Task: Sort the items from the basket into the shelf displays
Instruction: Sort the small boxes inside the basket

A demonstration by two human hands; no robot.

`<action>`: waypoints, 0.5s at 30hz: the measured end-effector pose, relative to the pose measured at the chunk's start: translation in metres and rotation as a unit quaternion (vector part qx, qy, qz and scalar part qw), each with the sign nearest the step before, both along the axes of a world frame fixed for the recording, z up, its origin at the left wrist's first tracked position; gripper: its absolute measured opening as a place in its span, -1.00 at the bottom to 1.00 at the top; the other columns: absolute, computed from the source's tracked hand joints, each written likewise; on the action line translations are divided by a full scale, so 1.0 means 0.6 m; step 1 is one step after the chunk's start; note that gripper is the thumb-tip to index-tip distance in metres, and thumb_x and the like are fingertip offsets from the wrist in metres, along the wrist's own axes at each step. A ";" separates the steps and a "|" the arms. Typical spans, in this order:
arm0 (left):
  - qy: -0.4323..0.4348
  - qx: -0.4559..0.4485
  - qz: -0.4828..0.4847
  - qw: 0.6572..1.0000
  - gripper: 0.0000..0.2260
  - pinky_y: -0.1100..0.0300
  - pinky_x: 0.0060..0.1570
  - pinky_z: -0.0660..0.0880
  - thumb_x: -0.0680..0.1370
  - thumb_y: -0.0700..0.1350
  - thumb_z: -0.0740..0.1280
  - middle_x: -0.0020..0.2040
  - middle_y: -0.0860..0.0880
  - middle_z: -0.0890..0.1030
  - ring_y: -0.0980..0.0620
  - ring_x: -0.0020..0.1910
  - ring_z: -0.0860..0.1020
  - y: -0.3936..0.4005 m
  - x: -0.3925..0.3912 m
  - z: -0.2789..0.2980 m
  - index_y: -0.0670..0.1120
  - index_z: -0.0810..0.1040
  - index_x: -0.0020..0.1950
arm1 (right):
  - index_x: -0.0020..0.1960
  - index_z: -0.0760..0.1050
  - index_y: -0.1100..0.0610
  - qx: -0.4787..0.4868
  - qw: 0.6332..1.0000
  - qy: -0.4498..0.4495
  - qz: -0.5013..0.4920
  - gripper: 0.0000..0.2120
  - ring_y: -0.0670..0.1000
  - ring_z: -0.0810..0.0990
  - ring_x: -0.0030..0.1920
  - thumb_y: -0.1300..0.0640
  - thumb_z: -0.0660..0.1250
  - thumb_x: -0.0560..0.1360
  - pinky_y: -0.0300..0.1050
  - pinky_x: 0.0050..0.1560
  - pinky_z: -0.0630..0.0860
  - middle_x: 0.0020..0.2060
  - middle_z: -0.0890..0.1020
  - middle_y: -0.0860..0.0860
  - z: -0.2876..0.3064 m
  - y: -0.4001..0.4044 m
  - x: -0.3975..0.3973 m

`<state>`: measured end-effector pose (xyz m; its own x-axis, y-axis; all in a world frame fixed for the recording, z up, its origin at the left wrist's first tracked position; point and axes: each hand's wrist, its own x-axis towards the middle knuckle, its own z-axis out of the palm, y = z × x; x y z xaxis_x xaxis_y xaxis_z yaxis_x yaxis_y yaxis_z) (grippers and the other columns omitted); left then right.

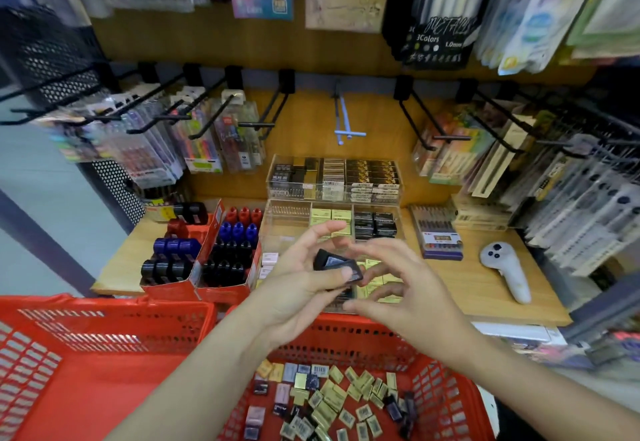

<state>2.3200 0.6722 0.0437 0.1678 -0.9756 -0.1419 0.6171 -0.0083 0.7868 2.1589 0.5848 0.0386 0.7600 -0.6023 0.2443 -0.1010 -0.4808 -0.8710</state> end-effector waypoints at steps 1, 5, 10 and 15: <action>0.006 -0.002 -0.012 1.000 -0.53 0.03 0.09 0.59 0.43 -0.47 0.39 0.23 -0.19 0.57 -0.22 0.22 0.59 0.002 -0.005 0.006 -0.04 0.61 0.24 | 0.26 0.57 -0.11 -0.061 0.998 -0.005 -0.023 -0.51 -0.06 0.60 0.06 0.05 0.57 0.36 -0.16 0.04 0.60 0.18 0.49 -0.19 0.003 0.006 0.001; 0.086 0.016 -0.003 0.996 -0.64 0.02 0.04 0.62 0.43 -0.34 0.40 0.14 -0.24 0.61 -0.18 0.13 0.63 0.005 -0.008 0.027 -0.14 0.62 0.21 | 0.14 0.63 -0.04 -0.144 0.989 -0.012 -0.017 -0.74 -0.16 0.57 0.11 -0.01 0.40 0.46 -0.30 0.12 0.49 0.05 0.60 -0.22 0.016 0.012 0.007; 0.085 0.077 0.038 0.993 -0.55 -0.05 0.09 0.62 0.54 -0.54 0.16 0.32 -0.38 0.48 -0.23 0.21 0.61 0.007 0.015 0.027 -0.17 0.51 0.31 | 0.13 0.57 0.05 0.134 0.988 -0.038 -0.064 -0.77 0.01 0.68 -0.27 0.14 0.42 0.48 -0.21 -0.25 0.60 -0.18 0.69 0.00 0.039 -0.008 0.001; -0.051 0.079 0.011 0.996 -0.61 -0.06 -0.01 0.64 0.60 -0.39 0.24 0.18 -0.24 0.63 -0.17 0.14 0.65 0.016 0.021 0.013 -0.06 0.40 0.37 | 0.11 0.64 0.15 0.288 0.953 -0.051 -0.082 -0.76 0.08 0.73 -0.12 0.22 0.45 0.44 -0.22 -0.08 0.63 -0.14 0.72 0.09 0.047 -0.027 -0.008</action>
<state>2.3328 0.6819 0.0512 0.2099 -0.9385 -0.2741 0.5355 -0.1242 0.8353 2.1540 0.5683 0.0670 0.6341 -0.7674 -0.0950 -0.0347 0.0945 -0.9949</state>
